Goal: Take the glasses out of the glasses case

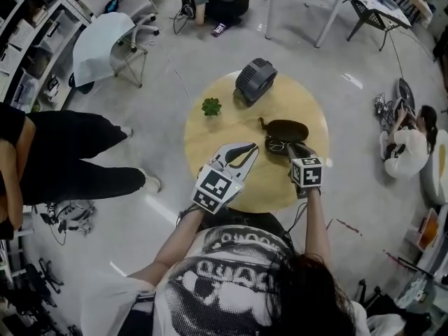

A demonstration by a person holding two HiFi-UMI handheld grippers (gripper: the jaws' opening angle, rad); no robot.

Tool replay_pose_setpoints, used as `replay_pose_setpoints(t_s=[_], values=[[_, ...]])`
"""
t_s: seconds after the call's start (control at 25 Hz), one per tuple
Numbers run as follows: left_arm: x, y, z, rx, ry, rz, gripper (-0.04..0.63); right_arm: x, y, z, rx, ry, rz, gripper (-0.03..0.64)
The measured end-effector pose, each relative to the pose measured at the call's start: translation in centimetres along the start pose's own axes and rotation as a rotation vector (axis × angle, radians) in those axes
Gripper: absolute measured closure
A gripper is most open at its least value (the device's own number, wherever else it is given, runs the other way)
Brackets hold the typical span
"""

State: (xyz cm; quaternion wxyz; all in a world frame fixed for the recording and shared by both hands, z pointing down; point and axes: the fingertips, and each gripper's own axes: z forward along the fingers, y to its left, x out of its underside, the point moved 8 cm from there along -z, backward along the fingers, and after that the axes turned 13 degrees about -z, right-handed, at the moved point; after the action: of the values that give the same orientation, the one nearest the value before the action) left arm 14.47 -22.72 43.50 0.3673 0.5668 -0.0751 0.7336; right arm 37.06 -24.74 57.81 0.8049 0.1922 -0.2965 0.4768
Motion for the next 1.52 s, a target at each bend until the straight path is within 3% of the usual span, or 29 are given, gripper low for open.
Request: replay_pose_setpoints(t_s=[0.32, 0.6, 0.84, 1.0, 1.08, 1.36, 1.52], values=[[0.1, 0.2, 1.1, -0.034, 0.000, -0.012, 0.569, 1.7, -0.3, 3.9, -0.070, 0.153, -0.063, 0.509], [0.6, 0.2, 1.3, -0.053, 0.017, -0.021, 0.569, 2.0, 0.9, 4.2, -0.037, 0.188, -0.189, 0.508], [1.0, 0.9, 0.7, -0.080, 0.019, -0.022, 0.569, 1.5, 0.9, 4.9, 0.011, 0.293, -0.256, 0.528], [1.4, 1.4, -0.3, -0.105, 0.030, -0.035, 0.569, 1.4, 0.9, 4.7, 0.020, 0.265, -0.203, 0.535], [1.8, 1.5, -0.9, -0.109, 0.042, -0.037, 0.569, 1.8, 1.4, 4.6, 0.019, 0.235, -0.150, 0.580], [1.9, 1.3, -1.5, -0.089, 0.049, -0.024, 0.569, 2.1, 1.2, 4.2, 0.027, 0.151, 0.002, 0.598], [2.1, 1.2, -2.8, -0.090, 0.063, -0.016, 0.569, 1.4, 1.1, 3.0, 0.039, 0.093, 0.031, 0.600]])
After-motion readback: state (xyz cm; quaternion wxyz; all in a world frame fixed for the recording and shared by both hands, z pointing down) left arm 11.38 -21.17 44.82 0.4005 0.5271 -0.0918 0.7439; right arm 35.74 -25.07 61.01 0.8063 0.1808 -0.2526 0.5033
